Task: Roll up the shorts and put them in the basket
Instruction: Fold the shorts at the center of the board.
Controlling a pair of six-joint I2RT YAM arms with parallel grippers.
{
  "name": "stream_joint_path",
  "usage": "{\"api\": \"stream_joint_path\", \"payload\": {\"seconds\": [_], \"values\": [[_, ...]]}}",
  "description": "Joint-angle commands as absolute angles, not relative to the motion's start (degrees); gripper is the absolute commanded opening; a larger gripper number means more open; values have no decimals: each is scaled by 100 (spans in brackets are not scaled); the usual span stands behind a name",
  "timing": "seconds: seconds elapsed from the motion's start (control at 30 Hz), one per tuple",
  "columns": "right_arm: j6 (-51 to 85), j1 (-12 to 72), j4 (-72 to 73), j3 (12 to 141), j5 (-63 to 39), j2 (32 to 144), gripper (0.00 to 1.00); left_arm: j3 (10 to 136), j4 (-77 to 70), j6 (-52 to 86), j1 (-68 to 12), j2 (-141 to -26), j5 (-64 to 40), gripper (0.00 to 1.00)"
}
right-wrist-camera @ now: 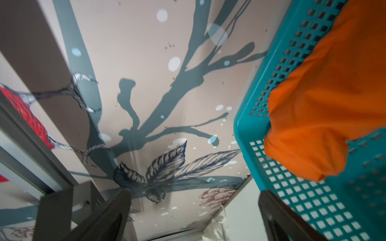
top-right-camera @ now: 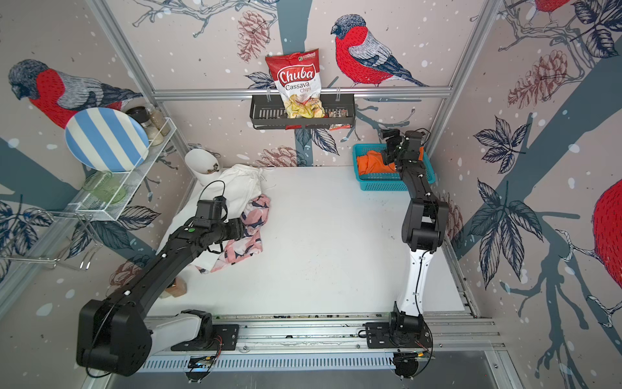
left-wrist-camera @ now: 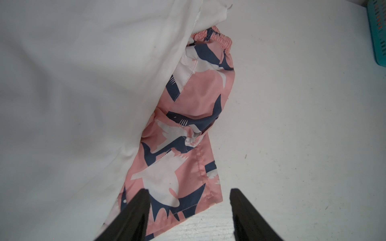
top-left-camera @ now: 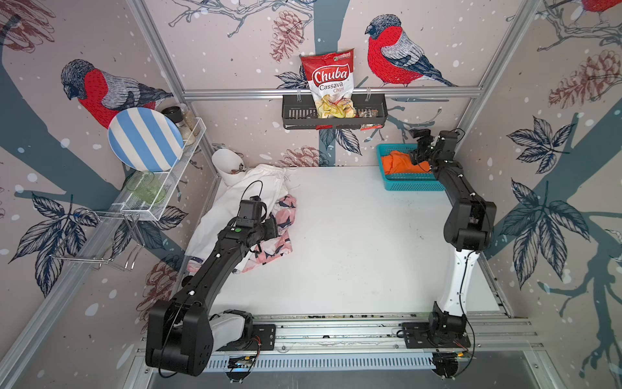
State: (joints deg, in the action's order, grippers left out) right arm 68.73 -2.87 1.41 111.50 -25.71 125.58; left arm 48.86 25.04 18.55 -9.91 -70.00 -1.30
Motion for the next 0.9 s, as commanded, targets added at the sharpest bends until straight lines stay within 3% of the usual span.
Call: {"api": "stream_joint_path", "payload": {"seconds": [0.0, 0.13, 0.27, 0.4, 0.57, 0.87], "values": [[5210, -15, -227, 10576, -2271, 11883, 100, 4983, 2441, 2189, -975, -7109, 47, 65], [3852, 576, -439, 9532, -1290, 10879, 100, 4992, 2133, 2602, -975, -7336, 0, 66], [2354, 1462, -481, 8545, 476, 9813, 100, 5177, 1871, 2808, -971, -7744, 95, 66], [1865, 1932, 140, 7334, 1574, 8914, 100, 5544, 1760, 2722, -970, -8260, 505, 66], [2132, 1456, 38, 6573, 532, 8601, 100, 6225, 1774, 2589, -947, -8886, 969, 66], [1672, 1905, 89, 5703, 816, 7939, 100, 7627, 2301, 2484, -736, -10272, 1476, 68]]}}
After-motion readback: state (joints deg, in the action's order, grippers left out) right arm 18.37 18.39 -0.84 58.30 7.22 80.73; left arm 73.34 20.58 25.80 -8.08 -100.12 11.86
